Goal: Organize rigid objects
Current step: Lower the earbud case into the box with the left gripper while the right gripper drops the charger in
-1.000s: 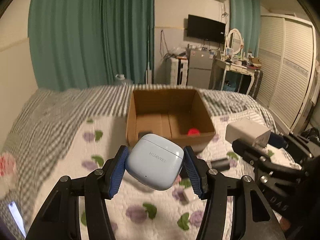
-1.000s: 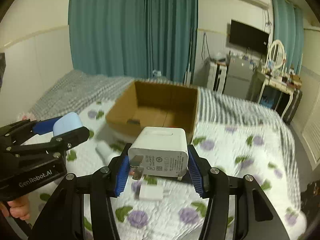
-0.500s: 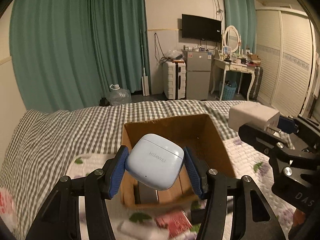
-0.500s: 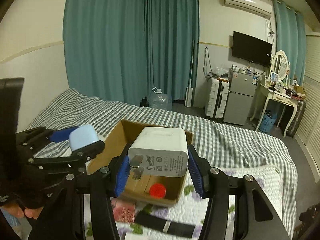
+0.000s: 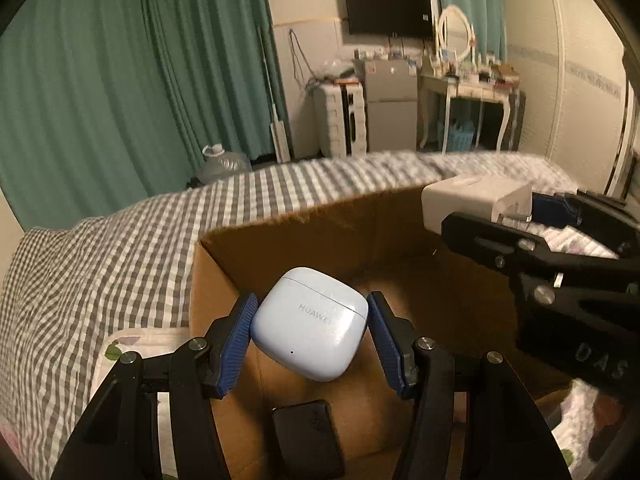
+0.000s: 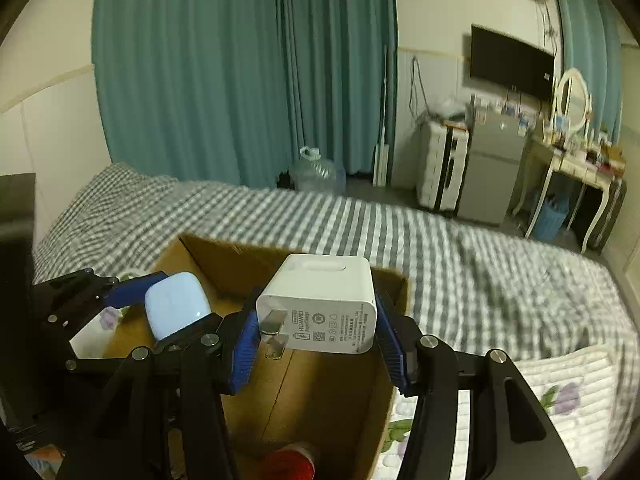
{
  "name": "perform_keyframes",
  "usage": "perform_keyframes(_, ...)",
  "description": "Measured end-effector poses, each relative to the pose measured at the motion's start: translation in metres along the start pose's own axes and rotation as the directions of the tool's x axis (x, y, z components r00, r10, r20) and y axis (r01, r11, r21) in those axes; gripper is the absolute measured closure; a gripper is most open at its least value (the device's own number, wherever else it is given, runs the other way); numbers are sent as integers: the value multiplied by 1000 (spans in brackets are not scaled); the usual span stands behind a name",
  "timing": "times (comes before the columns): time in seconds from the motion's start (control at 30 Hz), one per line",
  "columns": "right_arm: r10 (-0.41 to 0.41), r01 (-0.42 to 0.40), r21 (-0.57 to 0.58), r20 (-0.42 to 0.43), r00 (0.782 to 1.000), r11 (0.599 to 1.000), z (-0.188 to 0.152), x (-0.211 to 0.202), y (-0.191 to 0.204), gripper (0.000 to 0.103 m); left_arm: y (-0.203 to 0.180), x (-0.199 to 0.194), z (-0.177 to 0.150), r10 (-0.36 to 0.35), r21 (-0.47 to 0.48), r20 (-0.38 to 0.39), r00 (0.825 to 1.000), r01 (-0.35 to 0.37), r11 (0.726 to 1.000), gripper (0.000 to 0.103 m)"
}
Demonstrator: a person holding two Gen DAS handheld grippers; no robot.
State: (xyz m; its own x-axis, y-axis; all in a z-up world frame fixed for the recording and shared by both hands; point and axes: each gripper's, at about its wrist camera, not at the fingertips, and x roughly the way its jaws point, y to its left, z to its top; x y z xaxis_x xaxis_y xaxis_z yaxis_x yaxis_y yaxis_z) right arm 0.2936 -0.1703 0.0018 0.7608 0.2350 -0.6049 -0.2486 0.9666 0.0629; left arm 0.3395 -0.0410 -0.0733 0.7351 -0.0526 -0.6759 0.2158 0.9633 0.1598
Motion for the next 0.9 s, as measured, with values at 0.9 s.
perform_keyframes(0.9, -68, 62, 46, 155, 985, 997, -1, -183, -3, 21, 9, -164, -8, -1, -73, 145, 989, 12, 997, 38)
